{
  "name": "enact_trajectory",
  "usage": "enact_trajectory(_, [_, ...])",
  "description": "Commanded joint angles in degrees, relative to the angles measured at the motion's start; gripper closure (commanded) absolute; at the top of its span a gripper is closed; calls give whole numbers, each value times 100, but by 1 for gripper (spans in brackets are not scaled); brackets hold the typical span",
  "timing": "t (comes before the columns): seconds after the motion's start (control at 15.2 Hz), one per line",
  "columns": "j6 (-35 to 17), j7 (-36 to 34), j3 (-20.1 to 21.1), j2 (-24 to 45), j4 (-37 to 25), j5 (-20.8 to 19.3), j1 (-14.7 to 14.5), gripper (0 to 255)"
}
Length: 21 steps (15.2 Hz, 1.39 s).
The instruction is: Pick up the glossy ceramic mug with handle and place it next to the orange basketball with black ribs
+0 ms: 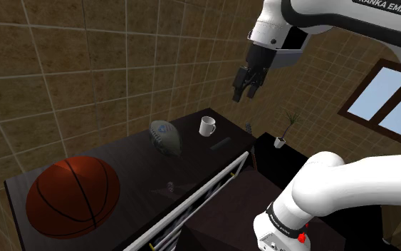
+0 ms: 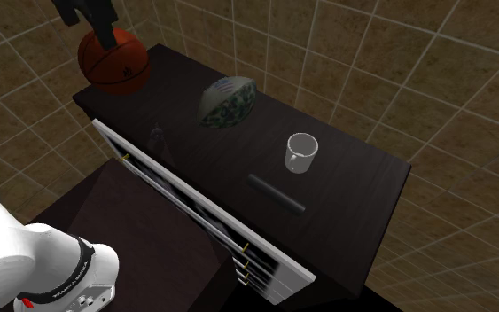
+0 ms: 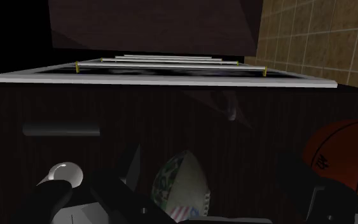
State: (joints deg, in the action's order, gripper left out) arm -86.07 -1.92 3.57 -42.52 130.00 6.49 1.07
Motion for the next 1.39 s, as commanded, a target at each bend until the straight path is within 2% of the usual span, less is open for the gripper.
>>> enact_trajectory(0.0, [0, 0, 0, 0, 0, 0, 0, 0])
enact_trajectory(0.66, [-1572, 862, -638, 1026, 548, -420, 297, 0])
enact_trajectory(1.32, [-3031, 1702, -1245, 2677, 336, -527, 531, 0])
